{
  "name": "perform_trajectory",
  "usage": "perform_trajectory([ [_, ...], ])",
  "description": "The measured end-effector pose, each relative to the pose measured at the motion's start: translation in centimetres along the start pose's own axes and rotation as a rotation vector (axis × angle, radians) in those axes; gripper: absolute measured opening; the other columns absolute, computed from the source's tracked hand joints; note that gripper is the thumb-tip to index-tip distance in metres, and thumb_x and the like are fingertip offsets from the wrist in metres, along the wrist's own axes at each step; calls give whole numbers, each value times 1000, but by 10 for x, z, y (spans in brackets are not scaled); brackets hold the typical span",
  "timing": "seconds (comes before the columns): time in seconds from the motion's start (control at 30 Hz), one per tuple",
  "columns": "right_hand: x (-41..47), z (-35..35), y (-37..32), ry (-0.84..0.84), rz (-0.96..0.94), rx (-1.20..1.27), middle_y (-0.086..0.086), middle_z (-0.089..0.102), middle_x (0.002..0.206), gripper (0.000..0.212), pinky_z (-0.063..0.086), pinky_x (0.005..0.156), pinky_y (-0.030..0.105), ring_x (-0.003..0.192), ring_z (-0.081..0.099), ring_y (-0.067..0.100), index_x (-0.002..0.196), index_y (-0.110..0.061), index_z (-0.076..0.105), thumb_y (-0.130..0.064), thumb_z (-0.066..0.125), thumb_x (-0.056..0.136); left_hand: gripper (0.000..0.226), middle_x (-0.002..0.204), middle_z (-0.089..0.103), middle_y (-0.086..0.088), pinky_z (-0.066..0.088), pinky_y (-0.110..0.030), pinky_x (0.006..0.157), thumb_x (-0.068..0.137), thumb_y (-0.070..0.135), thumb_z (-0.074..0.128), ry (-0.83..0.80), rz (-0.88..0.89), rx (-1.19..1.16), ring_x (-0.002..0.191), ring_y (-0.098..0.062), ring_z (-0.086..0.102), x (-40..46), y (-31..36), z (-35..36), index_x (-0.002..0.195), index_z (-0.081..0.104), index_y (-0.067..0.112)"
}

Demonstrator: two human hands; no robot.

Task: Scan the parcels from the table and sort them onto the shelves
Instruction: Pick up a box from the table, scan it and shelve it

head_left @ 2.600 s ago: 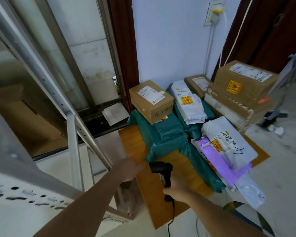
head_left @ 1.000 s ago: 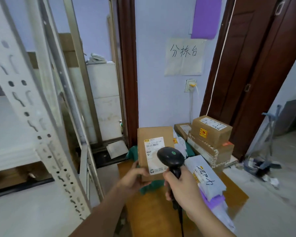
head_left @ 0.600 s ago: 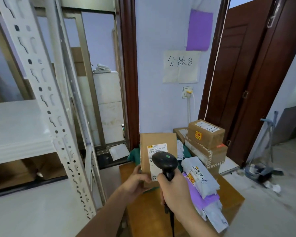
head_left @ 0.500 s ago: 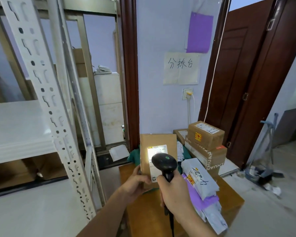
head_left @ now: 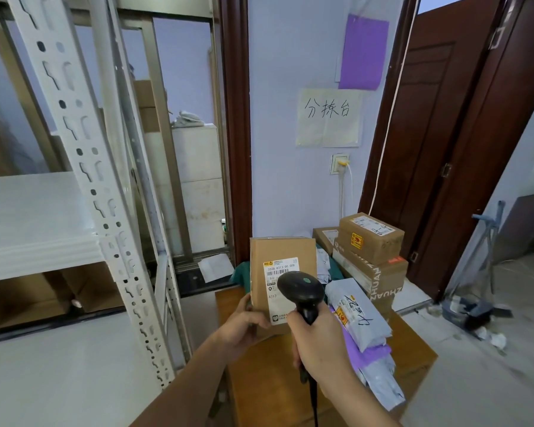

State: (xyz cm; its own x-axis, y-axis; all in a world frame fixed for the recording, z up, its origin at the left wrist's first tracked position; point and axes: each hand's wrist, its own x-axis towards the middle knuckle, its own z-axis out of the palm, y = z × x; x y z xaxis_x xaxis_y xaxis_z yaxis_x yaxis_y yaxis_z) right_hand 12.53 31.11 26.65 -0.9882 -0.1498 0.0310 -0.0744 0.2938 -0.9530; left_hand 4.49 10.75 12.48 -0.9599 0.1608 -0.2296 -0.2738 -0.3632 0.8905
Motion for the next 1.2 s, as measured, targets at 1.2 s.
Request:
perform_trajectory([
  [1.2,-353,439,-169,-859,-223,-94,-1,63,74,18,50,46,21,43,59,13,112,-15,60,-26,61,97,84,138,64,-25,52,-54,109,67,-4,66,819,339,-152,126,-49,62,-676,-4,-307,146,47,13],
])
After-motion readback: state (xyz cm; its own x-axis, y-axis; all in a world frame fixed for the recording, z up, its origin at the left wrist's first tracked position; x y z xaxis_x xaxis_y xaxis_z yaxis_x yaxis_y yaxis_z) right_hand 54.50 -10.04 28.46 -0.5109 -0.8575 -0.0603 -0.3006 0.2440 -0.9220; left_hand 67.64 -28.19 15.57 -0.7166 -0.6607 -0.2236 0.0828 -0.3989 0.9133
